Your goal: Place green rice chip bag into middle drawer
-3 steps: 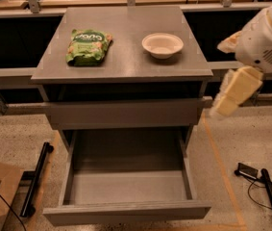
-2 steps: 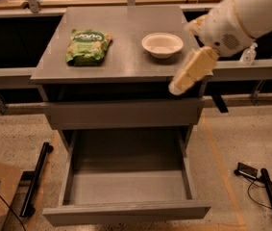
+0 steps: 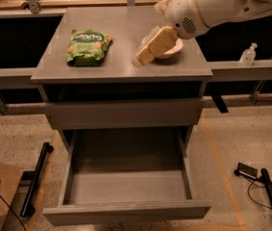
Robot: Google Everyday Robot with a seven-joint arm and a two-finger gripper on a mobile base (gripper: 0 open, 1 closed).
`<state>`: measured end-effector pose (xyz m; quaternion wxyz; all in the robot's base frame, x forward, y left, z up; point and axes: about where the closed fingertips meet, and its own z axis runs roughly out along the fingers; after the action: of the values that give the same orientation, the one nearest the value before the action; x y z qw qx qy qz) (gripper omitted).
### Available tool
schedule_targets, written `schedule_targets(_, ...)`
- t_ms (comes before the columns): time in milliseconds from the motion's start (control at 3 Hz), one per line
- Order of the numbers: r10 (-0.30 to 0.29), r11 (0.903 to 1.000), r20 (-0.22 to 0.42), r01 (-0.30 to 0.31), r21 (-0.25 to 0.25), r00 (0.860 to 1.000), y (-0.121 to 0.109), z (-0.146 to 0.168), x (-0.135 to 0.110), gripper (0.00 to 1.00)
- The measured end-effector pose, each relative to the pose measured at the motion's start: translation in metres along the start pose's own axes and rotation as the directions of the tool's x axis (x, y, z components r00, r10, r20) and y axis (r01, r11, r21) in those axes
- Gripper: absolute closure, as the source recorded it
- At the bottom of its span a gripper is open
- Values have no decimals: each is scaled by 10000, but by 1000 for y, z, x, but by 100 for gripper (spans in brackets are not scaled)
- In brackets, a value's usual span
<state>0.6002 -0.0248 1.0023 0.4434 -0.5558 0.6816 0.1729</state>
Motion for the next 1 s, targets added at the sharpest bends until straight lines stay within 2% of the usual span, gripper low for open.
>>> schedule_targets(333,-5,10000,-10,5,-29,10000,1,0,0,0)
schedule_targets(667,583,9983,563,-583,-10,9967,-6,44,0,0)
schedule_targets(1000,1178,9922,1476,-1225,230,9820,-24,97,-6,0)
